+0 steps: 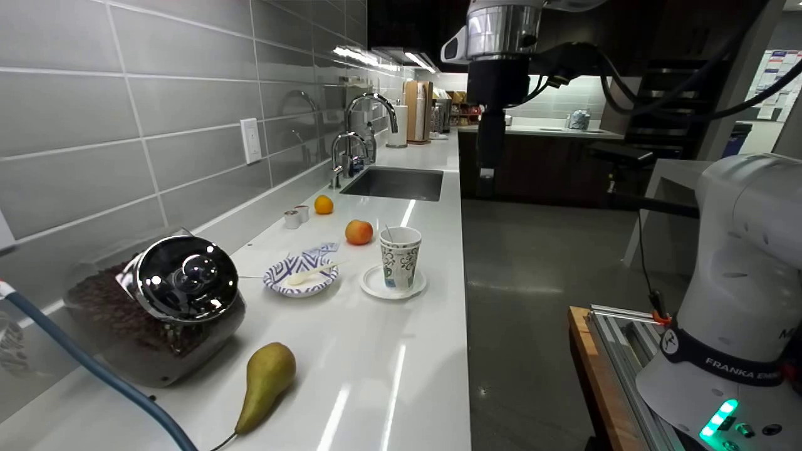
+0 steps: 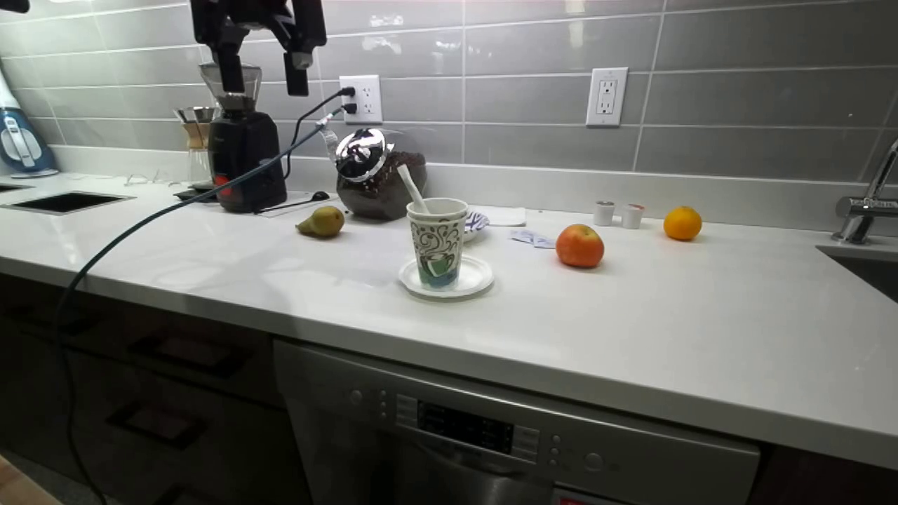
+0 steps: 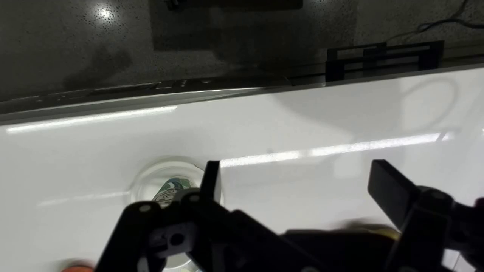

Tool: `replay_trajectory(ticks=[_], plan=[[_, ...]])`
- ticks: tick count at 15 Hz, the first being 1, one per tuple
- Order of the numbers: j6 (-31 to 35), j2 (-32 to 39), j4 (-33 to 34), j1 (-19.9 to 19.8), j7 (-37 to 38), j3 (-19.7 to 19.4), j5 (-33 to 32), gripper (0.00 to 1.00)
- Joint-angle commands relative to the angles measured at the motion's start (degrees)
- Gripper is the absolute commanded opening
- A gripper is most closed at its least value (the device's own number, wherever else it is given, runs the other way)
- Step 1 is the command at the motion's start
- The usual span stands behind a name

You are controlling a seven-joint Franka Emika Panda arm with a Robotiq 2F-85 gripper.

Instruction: Put the apple in the bowl.

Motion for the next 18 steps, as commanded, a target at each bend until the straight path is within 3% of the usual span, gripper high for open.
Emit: replay_trajectory(ticks=[1, 18], plan=[[-0.1, 0.0, 0.1, 0.1, 0.0, -0.1, 0.0, 1.0], [-0.1, 1.3, 1.0, 0.3, -0.4, -0.4, 0.7, 1.0]])
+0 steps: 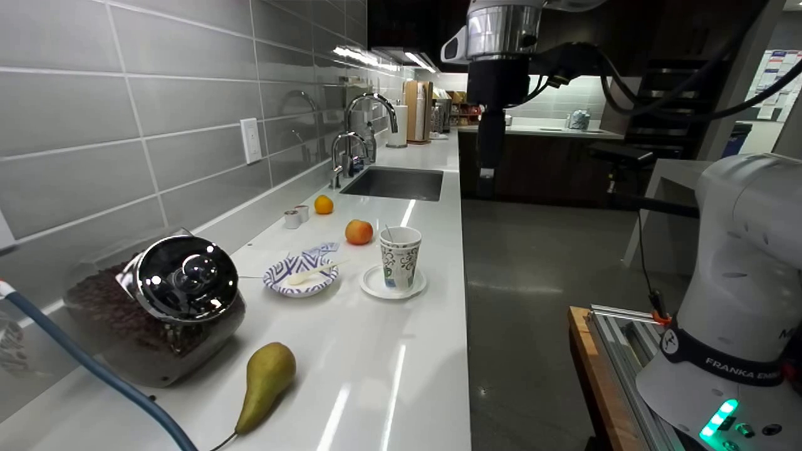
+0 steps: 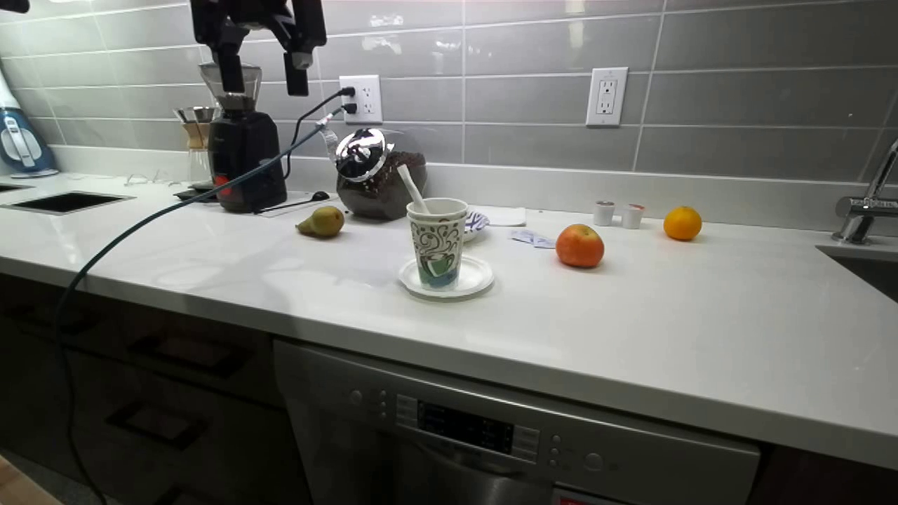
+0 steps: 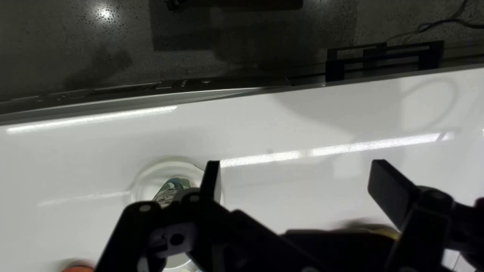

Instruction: Put the apple in the bowl.

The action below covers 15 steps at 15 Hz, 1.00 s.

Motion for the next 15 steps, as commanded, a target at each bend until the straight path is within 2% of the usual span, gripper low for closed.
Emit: replay_trajectory(ticks=[1, 6, 10, 15], plan=[[1.5, 2.5, 1.8, 0.2, -0.3, -0.9, 1.6, 1.0], [1.5, 10.3, 9.9, -0.7, -0.9, -4.2, 3.7, 1.0], [4.4, 17.8, 17.3, -2.0, -1.7, -7.2, 5.4, 1.0], [14.2, 24.9, 22.3, -4.8, -3.1, -10.9, 8.2, 1.0]])
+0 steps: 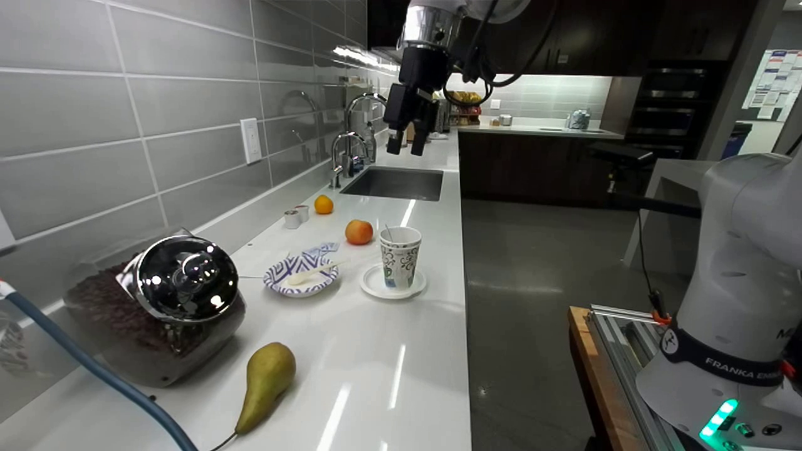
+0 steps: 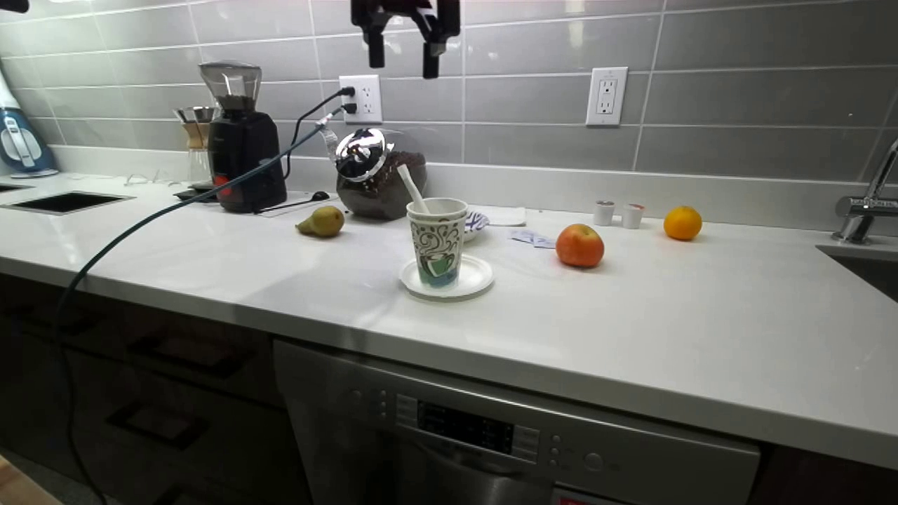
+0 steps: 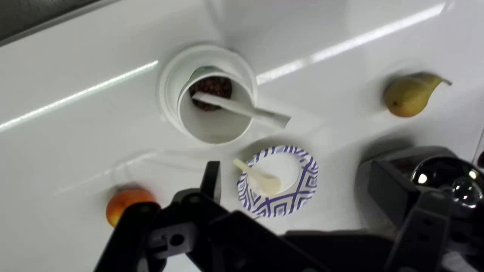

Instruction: Put the apple in the bowl.

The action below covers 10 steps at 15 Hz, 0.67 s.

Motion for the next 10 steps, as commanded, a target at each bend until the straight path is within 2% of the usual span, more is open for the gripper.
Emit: replay_trajectory(ticks=[1, 5, 10], plan=[[5.0, 6.5, 5.1, -2.4, -3.8, -2.3, 3.3, 1.0], [9.0, 12.4, 8.7, -5.0, -7.6, -4.7, 5.6, 1.0], [13.4, 21.1, 13.0, -8.2, -6.5, -5.1, 6.4, 1.0]])
